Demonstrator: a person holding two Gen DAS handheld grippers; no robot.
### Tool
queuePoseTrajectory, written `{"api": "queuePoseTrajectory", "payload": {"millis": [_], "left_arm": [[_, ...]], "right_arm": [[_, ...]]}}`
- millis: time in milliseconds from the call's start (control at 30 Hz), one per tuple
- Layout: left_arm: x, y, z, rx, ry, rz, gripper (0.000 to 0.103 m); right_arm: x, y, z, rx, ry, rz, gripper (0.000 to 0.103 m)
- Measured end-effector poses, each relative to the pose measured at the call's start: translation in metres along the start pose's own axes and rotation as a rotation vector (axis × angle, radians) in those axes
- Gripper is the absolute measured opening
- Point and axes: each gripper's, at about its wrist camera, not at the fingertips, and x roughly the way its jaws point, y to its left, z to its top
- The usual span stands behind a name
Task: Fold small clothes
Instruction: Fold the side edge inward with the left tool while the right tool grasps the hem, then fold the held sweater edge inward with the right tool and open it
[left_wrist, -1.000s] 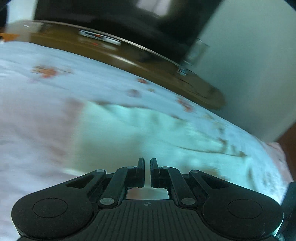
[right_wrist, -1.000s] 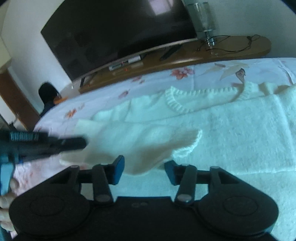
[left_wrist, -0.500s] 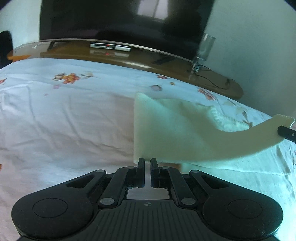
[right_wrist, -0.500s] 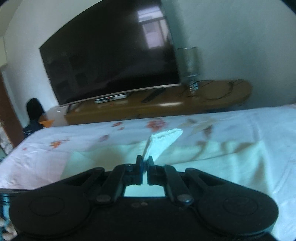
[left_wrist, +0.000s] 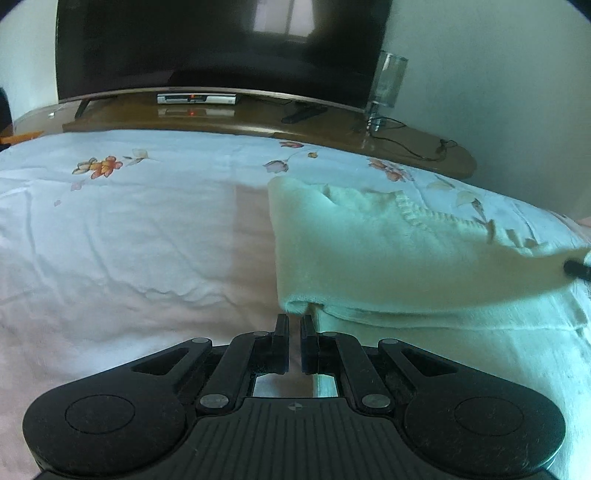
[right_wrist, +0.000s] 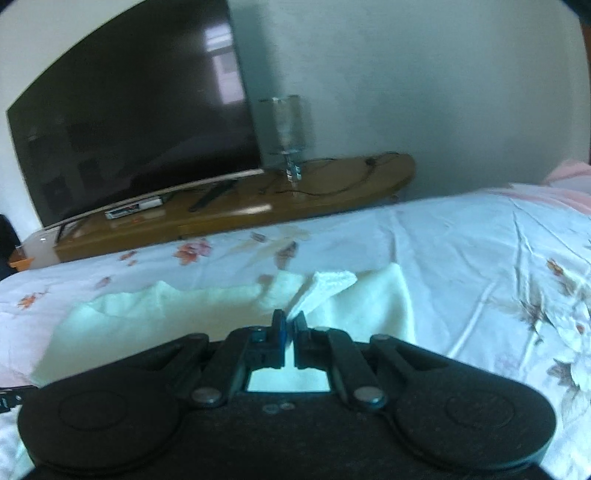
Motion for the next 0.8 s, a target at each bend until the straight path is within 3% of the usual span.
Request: {"api": "queuePoseTrajectory", "payload": {"millis": [67, 333, 433, 500, 567, 800], "left_arm": [[0.003, -0.001, 0.002, -0.006, -0.004, 0.003, 0.004], [0.0, -0.004, 0.005, -0.003, -0.021, -0.017, 0.004], [-0.003, 0.0, 0.003, -0.02, -0.014, -0.036, 0.004], [-0.005, -0.002, 0.005, -0.02, -0.029, -0.039, 0.004], [0.003, -0.004, 0.007, -0.01, -0.017, -0.025, 0.004], [0.011, 0.013, 0.002, -0.113, -0.038, -0.024, 0.004]], "right_arm": [[0.007, -0.001, -0.006, -0.011, 0.041, 0.009, 0.005], [0.013, -0.012, -0.019, 0.009, 0.066, -0.08, 0.005], [0.016, -0.01, -0.023, 0.008, 0.097, -0.064, 0.006], [0.016, -0.014, -0.022, 0.023, 0.095, -0.056, 0.018], [0.016, -0.018, -0.022, 0.063, 0.102, -0.032, 0.022], [0.015, -0.02, -0.022, 0.073, 0.111, -0.02, 0.005]]}}
